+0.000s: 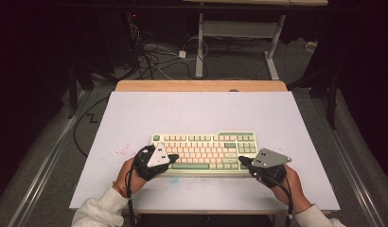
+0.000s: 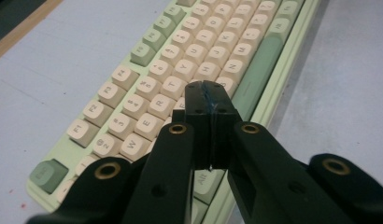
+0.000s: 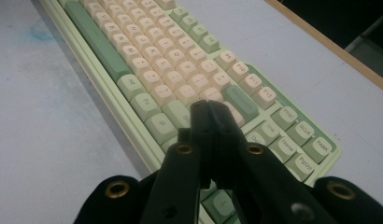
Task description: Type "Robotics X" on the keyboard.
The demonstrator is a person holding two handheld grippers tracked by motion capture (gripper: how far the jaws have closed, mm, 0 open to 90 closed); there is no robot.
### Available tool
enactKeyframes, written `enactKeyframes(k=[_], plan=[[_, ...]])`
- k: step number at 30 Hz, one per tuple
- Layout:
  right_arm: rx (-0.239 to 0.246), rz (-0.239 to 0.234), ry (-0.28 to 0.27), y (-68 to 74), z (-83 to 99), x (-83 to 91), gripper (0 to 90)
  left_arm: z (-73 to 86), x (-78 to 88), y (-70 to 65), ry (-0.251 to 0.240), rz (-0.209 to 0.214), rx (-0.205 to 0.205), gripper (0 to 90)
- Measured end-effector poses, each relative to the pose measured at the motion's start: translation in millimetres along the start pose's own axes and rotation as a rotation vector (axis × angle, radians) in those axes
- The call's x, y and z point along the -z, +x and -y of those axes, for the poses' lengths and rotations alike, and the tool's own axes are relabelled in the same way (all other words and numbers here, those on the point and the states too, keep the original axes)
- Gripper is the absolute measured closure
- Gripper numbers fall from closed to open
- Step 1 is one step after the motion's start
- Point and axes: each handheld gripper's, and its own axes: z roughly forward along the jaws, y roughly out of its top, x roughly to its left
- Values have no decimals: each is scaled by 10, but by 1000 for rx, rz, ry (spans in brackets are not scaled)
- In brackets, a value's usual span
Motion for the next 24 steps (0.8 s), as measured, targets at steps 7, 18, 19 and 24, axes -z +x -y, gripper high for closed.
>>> enactKeyframes(k=[7,18,19,24], plan=[[1,-3,1,6,0,-8,900,10,-95,-72,30,30,-19,875],[8,-6,7,15,3,-18,900,31,-190,-115,66,46,-34,876],[6,-6,7,13,4,-18,900,33,-194,-110,67,45,-34,875],[7,-6,7,16,5,-22,900,37,-203,-92,67,41,-26,876]])
